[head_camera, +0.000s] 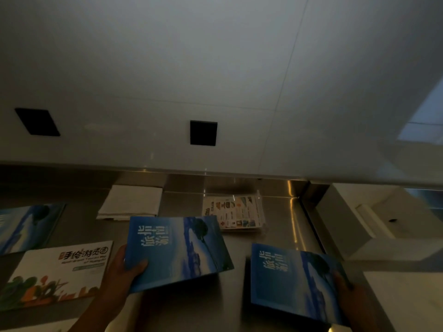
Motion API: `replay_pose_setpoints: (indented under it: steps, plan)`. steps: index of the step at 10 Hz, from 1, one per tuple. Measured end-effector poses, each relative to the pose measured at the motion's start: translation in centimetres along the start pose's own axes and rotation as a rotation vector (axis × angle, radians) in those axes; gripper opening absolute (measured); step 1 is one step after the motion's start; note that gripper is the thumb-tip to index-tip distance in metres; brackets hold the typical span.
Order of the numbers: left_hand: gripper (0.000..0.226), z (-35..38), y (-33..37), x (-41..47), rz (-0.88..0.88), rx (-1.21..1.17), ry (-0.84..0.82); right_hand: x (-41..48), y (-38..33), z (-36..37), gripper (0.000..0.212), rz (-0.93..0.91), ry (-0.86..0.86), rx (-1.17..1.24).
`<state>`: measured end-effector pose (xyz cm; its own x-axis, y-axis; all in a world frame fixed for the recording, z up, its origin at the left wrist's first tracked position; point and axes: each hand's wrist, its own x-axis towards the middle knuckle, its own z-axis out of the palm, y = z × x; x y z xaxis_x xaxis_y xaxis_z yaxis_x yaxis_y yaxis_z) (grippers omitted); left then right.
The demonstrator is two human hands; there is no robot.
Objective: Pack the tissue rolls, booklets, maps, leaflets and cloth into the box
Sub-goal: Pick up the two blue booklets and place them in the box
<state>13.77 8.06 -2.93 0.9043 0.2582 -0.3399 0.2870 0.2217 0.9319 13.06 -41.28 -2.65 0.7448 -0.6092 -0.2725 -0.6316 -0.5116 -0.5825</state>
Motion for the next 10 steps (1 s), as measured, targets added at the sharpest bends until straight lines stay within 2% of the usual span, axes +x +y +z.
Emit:
replay_pose_setpoints:
  steps: [1, 2, 4, 7, 10]
  plan:
    - [0.046, 3.2, 0.4, -1.6, 0.022, -0.024, -0.016, 2.6, 0.7, -3.1, 0.057, -0.031, 0.027, 0.061]
    - [0.046, 7.0, 0.0, -3.4, 0.043, -0.043, -0.018, 5.8, 0.8, -6.8, 0.059, 0.055, 0.065, 0.163]
    - [0.043, 15.4, -2.4, -6.8, 0.113, -0.102, -0.021, 12.1, 3.6, -12.9, 0.061, -0.073, 0.114, 0.168]
    - [0.047, 22.3, -2.6, -7.5, 0.144, -0.037, -0.133, 14.0, 6.5, -18.5, 0.053, -0.112, 0.159, 0.214]
    - [0.057, 28.5, -1.0, -6.5, 0.207, -0.038, -0.208, 15.0, 8.7, -23.0, 0.056, -0.108, 0.238, 0.202]
